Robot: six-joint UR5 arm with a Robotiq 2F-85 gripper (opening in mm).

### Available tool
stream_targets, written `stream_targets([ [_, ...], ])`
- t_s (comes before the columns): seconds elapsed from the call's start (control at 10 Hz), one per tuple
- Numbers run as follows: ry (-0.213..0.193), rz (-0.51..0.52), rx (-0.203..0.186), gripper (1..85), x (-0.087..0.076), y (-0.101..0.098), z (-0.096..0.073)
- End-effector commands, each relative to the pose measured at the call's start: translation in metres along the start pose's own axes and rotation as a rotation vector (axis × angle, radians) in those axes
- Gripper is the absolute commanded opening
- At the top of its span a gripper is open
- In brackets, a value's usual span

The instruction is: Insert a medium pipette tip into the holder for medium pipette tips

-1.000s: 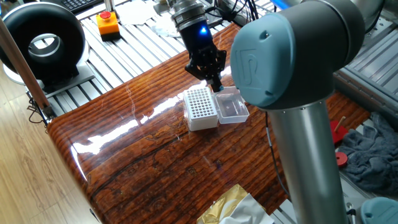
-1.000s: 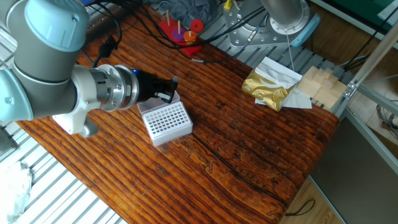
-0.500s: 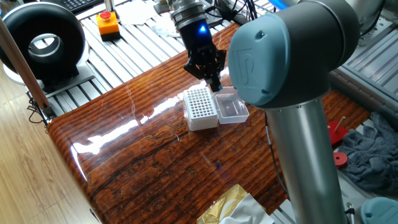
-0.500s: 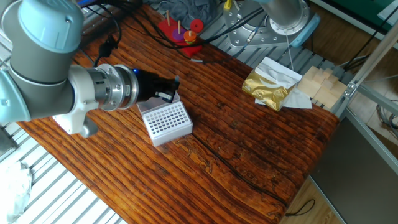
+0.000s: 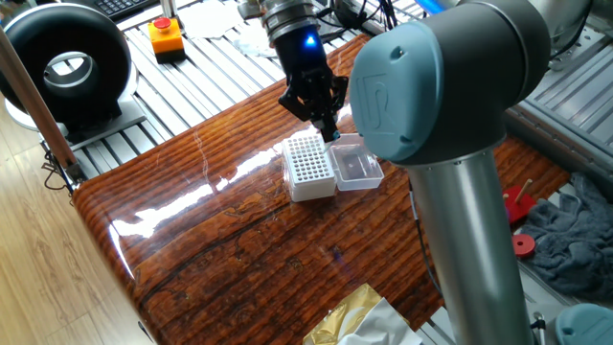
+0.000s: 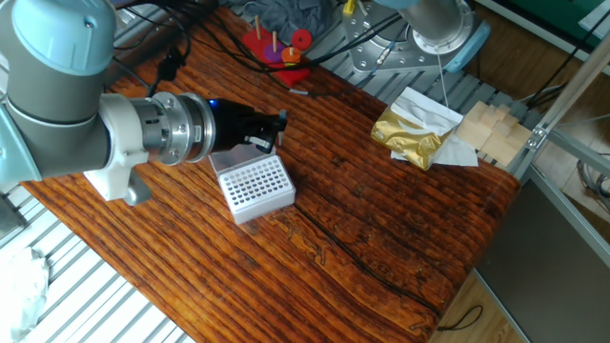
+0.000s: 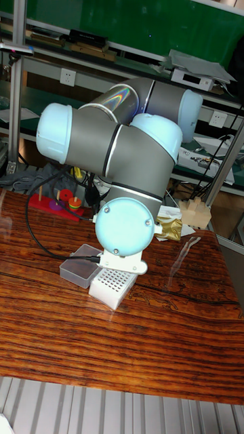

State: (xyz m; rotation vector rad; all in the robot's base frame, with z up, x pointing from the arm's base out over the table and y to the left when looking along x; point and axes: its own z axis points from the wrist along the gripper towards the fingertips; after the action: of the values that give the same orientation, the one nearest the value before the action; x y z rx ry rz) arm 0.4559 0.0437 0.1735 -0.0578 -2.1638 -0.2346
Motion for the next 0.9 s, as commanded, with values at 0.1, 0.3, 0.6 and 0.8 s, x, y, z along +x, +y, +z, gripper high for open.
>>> stream_targets([
  [0.1,-0.007,-0.008,0.042,1.0,-0.008,-0.011,0.001],
  [0.3,-0.008,-0.028,0.055,1.0,-0.01,-0.018,0.002],
  [0.6,-0.011,-0.033,0.081,1.0,-0.016,-0.027,0.002],
  [0.8,-0.011,-0.035,0.083,1.0,-0.019,-0.029,0.003],
])
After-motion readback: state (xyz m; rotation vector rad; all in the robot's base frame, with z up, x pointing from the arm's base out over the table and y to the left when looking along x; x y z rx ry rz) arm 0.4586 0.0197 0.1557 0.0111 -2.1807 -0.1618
